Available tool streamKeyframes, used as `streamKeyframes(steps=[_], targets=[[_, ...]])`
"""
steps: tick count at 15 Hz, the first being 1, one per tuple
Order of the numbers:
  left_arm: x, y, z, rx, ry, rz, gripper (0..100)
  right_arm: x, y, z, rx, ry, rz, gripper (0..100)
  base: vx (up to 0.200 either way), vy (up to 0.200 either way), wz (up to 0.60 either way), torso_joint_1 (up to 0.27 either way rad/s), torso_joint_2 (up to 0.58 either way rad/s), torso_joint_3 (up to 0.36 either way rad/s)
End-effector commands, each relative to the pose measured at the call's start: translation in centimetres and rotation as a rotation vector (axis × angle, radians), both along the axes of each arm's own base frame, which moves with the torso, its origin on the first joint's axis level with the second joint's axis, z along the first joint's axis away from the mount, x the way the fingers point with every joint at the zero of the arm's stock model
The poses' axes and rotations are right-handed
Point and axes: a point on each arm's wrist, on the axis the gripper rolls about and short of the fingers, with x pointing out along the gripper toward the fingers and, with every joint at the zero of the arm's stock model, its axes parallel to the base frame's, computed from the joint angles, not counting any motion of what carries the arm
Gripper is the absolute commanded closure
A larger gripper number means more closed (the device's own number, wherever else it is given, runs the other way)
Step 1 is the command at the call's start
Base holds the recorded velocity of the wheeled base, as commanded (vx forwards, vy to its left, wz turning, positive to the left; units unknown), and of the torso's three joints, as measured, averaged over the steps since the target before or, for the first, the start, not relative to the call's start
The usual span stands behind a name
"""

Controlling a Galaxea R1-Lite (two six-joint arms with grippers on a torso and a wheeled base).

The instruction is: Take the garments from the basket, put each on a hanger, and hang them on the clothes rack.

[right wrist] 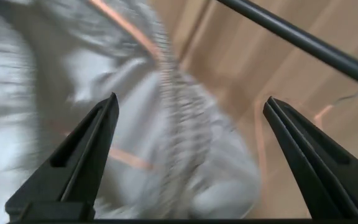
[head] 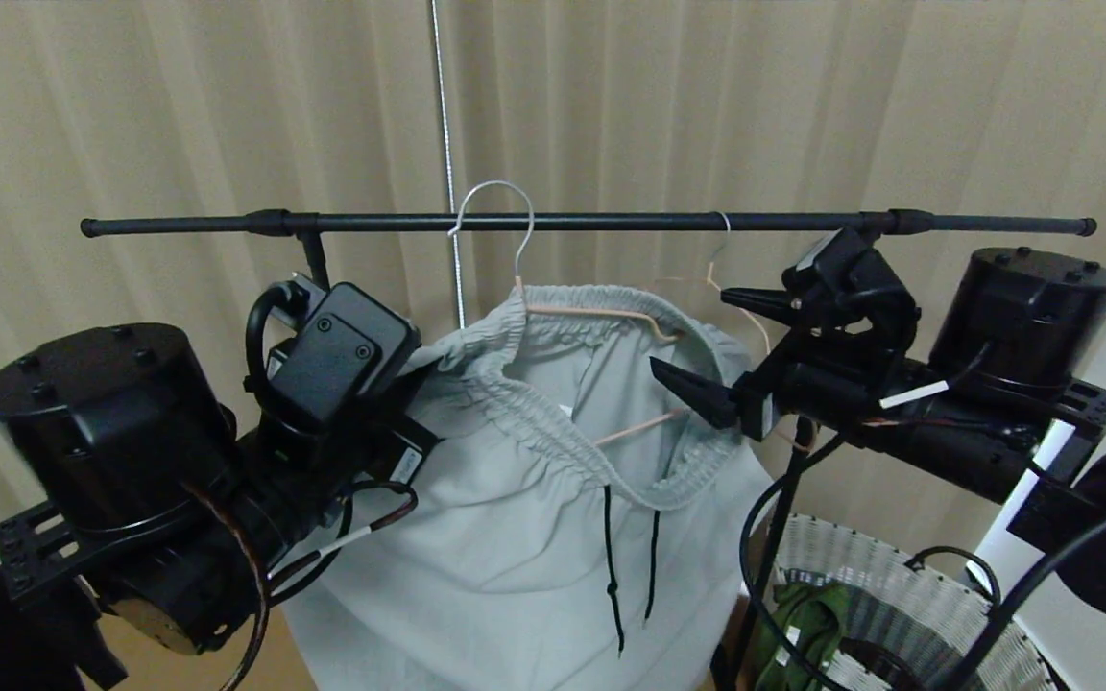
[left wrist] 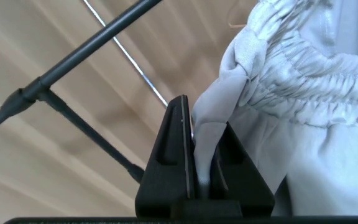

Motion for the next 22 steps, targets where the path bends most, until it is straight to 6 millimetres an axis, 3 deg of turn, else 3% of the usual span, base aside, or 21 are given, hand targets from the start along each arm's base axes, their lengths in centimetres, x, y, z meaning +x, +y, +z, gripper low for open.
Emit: streamKeyframes(steps=[1,9,10,22], targets=[[-0.8,-0.4,-0.7,0.021,0.01,-0.03,100,2.0,0.5,-1.0,-0.023,0.011,-0.017,0,0.0,0.0,0.0,0.0,0.0,0.0],[-1.6,-1.3,-0.6,0.075,-0.025,-0.082,100,1.7,0.8,-1.0,-0.09,0.002,-0.003,0,0.0,0.0,0.0,0.0,0.0,0.0],[-1.7,-1.3,-0.7,0.078,-0.022,-0.085,100,1.6,0.9,-1.0,-0.09,0.002,-0.001,100,0.0,0.0,0.0,0.0,0.0,0.0],[-2.3,-1.3,-0.8,0.064,-0.023,-0.1,100,1.4,1.2,-0.8,-0.084,-0.01,0.012,100,0.0,0.0,0.0,0.0,0.0,0.0]])
